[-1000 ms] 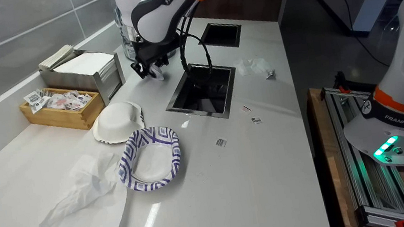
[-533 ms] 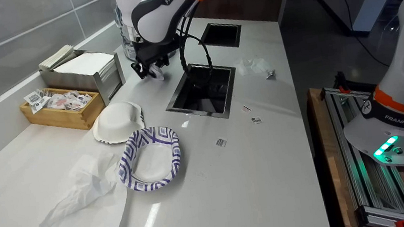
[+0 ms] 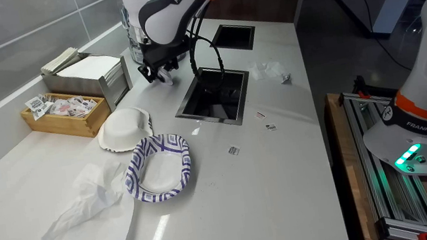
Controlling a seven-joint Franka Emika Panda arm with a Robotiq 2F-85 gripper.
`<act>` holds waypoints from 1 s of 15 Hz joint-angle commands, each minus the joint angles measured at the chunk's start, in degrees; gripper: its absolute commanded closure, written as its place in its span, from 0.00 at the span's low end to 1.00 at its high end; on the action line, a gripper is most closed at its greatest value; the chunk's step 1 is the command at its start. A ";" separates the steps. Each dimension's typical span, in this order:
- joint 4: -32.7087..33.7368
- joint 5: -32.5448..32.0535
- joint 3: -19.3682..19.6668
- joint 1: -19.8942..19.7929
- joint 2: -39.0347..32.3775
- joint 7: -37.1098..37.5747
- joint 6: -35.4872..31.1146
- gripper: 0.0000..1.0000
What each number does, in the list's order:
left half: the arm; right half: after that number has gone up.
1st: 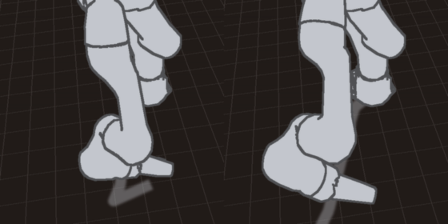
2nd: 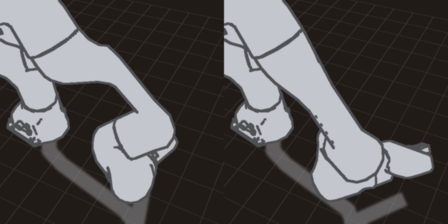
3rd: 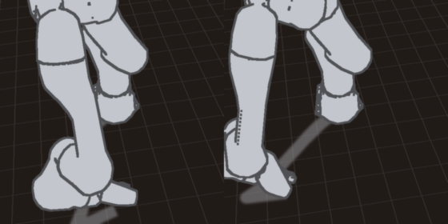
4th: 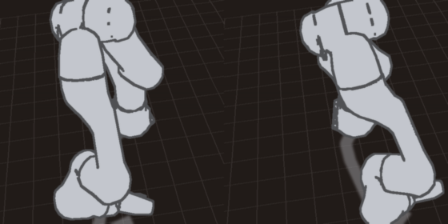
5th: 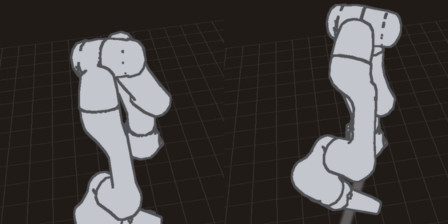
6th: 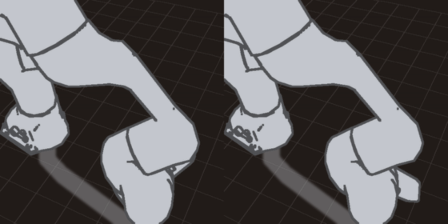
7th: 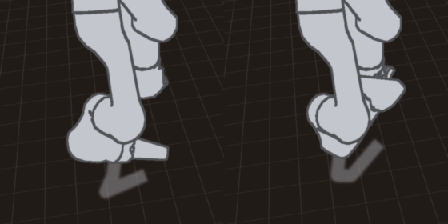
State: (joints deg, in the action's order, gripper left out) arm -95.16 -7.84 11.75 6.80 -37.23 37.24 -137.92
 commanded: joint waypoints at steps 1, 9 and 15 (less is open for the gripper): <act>-1.32 1.50 -1.17 -0.32 -0.75 0.31 -0.22 0.99; -2.01 1.00 -0.76 0.06 1.46 0.54 0.27 0.99; -2.67 0.17 -0.25 0.69 3.45 0.96 0.44 0.99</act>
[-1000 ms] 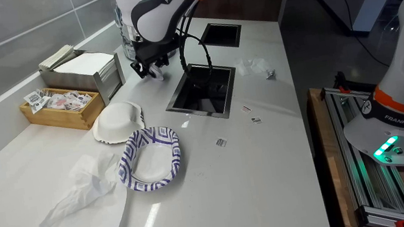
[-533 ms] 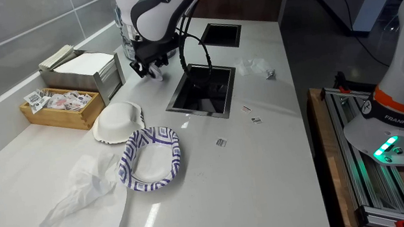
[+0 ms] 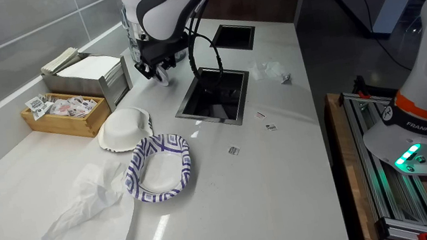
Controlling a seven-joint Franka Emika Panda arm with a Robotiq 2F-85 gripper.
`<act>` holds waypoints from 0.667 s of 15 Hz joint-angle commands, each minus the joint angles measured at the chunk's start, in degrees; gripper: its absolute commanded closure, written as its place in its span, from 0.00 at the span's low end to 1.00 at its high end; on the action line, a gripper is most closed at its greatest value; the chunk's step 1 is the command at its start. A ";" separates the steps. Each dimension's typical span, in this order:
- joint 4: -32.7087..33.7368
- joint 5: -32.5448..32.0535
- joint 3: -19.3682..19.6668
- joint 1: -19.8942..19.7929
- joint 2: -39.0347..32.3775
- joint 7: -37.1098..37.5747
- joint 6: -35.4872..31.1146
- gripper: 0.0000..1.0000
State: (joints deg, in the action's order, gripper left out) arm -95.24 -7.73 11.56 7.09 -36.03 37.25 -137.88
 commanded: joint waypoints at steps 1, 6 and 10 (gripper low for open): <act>-2.65 0.02 -0.02 0.43 2.50 1.04 0.46 0.99; -3.52 0.09 -0.22 0.27 3.23 0.86 0.55 0.99; -3.57 1.34 -1.33 -0.63 1.80 -0.48 1.94 0.99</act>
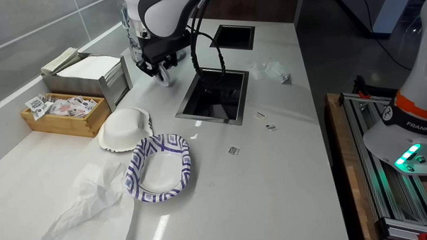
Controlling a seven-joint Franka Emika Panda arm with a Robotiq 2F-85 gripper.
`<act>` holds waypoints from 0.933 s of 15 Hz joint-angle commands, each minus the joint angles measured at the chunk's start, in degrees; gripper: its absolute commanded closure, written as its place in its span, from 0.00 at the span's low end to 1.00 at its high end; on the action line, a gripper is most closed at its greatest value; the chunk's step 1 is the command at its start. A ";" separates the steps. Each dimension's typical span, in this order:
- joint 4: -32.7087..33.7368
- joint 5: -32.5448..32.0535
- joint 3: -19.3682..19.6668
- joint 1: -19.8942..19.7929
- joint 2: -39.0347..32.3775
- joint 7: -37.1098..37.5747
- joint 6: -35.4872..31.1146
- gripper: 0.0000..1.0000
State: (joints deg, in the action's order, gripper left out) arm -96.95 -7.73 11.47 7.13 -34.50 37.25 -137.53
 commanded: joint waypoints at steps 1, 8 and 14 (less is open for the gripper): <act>-1.85 1.27 -1.28 -0.76 -0.53 -0.45 1.90 0.99; -1.22 1.34 -2.86 -2.93 -4.68 -9.12 -1.37 0.99; -0.66 1.16 -2.68 -3.25 -6.00 -11.47 -1.07 0.99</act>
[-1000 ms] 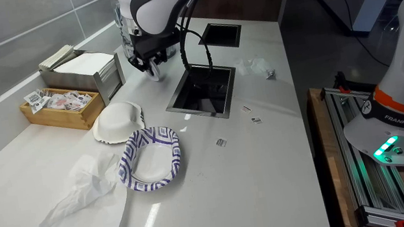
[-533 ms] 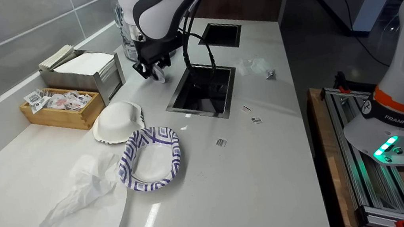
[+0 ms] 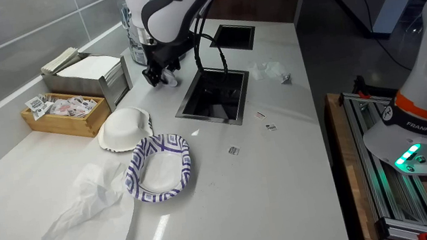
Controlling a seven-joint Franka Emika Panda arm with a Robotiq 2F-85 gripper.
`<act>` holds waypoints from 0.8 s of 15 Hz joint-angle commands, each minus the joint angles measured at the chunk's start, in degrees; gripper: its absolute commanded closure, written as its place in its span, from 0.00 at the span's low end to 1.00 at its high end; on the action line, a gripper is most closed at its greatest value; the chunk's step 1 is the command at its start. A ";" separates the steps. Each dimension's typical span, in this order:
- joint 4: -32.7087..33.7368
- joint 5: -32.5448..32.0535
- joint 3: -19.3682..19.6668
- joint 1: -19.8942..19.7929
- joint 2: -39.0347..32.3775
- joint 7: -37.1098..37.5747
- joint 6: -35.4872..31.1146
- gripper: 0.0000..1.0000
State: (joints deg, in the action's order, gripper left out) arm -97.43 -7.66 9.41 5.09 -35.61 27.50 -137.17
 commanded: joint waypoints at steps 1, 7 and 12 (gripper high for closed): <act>-0.10 1.08 -0.57 -1.29 -5.08 -1.87 -1.41 0.99; 0.29 1.03 -0.39 -1.52 -5.81 -2.16 -1.13 0.99; 0.48 1.02 -0.34 -1.54 -5.82 -2.09 -1.03 0.99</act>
State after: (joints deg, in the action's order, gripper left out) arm -97.32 -7.65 9.41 4.62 -36.00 26.41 -137.16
